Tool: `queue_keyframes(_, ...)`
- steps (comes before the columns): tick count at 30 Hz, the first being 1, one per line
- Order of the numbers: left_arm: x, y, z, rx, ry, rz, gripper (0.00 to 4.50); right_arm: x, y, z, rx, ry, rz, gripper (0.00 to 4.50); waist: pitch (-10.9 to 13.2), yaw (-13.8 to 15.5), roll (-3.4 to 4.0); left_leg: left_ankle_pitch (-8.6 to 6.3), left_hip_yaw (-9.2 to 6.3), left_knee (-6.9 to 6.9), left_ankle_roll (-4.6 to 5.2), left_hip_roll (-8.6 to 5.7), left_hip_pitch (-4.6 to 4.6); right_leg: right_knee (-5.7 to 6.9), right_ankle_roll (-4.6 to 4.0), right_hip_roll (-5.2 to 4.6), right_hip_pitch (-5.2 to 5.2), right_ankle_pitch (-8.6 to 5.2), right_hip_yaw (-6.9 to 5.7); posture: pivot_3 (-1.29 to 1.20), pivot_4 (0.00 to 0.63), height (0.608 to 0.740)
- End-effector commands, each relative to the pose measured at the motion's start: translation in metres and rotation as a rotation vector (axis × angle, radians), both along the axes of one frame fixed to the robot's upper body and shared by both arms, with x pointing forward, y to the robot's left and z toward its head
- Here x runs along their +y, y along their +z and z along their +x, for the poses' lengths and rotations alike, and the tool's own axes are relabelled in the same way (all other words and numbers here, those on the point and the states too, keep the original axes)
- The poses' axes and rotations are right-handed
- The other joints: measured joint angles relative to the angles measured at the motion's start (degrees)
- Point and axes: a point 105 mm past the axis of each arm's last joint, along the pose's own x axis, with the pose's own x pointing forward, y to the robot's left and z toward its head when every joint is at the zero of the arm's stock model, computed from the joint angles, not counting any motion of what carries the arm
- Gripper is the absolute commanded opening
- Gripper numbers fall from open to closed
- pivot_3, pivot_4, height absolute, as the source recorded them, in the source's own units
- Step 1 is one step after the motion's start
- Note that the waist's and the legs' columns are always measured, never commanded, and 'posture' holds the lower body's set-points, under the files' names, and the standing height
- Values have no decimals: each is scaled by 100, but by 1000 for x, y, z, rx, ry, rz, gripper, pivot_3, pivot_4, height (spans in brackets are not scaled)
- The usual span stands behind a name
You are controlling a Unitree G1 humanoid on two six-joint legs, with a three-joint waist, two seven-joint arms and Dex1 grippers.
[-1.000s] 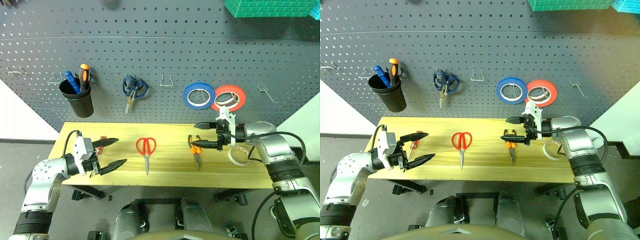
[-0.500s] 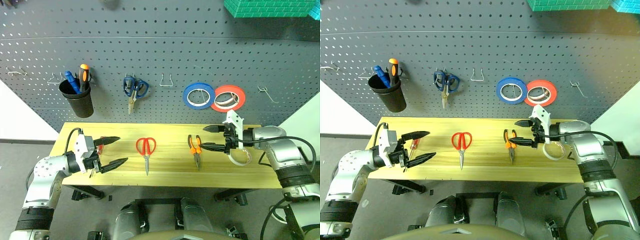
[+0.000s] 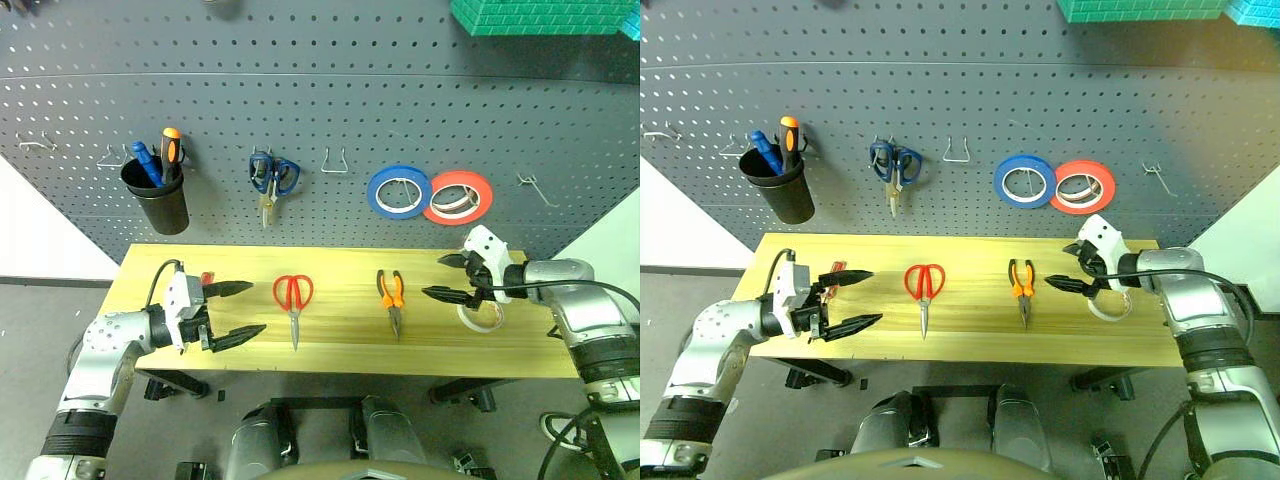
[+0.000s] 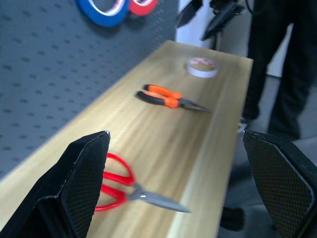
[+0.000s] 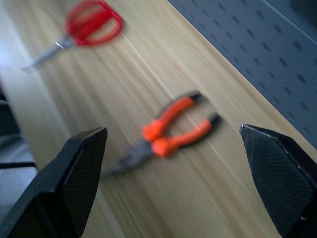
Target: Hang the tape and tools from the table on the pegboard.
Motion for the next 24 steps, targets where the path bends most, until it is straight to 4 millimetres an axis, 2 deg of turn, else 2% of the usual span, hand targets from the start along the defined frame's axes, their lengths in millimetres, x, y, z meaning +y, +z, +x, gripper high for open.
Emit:
queue_keyframes(1, -10, 17, 7, -63, -24, 27, 4471, -14, 11, 2, -8, -72, -46, 4500, 1, -2, 1, 0, 0, 0, 0, 0, 0, 0, 0, 0, 1, 0, 0, -114, 122, 730)
queue_keyframes(7, -32, 18, 23, -79, -15, 79, 4471, -30, -10, -6, 97, -171, -120, 4500, 4, -3, 1, 0, 0, 0, 1, -1, 0, -1, 0, -2, 2, -1, 1, -137, 157, 730)
queue_keyframes(12, -51, 19, 37, -73, -25, 97, 4471, -36, -18, -1, 118, -234, -155, 4500, 39, -13, -2, 1, -1, 0, 2, 0, 1, 0, -2, -2, 8, -1, 2, -159, 191, 730)
queue_keyframes(16, -66, 12, 53, -59, -17, 151, 4471, -43, -26, 2, 151, -271, -195, 4500, 86, -18, 4, 2, -1, -1, 5, 0, 0, 1, -2, -2, 16, -1, 5, -173, 215, 730)
queue_keyframes(20, -86, -2, 66, -23, -31, 215, 4471, -46, -32, 6, 163, -309, -193, 4500, 219, -28, -7, 5, -1, 1, 9, -1, 1, 2, -2, -5, 16, -1, 6, -185, 245, 730)
queue_keyframes(24, -106, -4, 72, -36, -61, 221, 4471, -52, -39, 4, 197, -358, -205, 4500, 373, -32, -5, 10, 0, 1, 19, -1, -3, 3, -1, -7, 15, -1, 9, -198, 277, 730)
